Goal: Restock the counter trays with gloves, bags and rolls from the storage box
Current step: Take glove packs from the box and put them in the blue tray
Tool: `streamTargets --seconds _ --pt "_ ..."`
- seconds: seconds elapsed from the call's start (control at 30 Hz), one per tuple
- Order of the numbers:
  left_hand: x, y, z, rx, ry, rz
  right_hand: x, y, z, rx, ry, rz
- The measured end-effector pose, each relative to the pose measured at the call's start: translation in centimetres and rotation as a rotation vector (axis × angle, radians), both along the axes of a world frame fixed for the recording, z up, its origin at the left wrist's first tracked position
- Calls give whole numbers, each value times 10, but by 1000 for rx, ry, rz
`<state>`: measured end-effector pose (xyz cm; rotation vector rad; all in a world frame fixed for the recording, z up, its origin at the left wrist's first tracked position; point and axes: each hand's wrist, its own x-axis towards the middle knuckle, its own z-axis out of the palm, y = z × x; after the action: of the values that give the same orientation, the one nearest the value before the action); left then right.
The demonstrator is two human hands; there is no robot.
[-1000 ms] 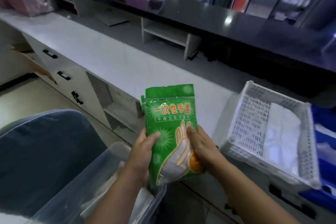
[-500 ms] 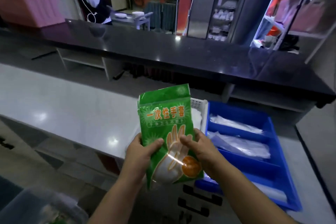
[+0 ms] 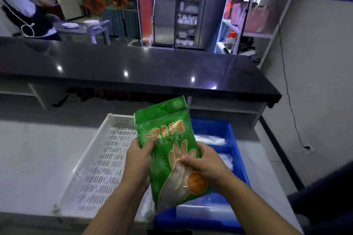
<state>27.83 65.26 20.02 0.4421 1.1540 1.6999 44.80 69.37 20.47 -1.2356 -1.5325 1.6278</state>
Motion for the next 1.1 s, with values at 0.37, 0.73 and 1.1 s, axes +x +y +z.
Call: streamTargets --seconds 0.37,0.73,1.1 --pt "14 139 -41 -102 1060 -379 67 122 51 552 -680 -263" --pt "58 212 -86 -212 1724 -876 108 162 43 688 -892 -302" --pt "70 210 -88 -578 1607 -835 134 183 41 608 -745 -238"
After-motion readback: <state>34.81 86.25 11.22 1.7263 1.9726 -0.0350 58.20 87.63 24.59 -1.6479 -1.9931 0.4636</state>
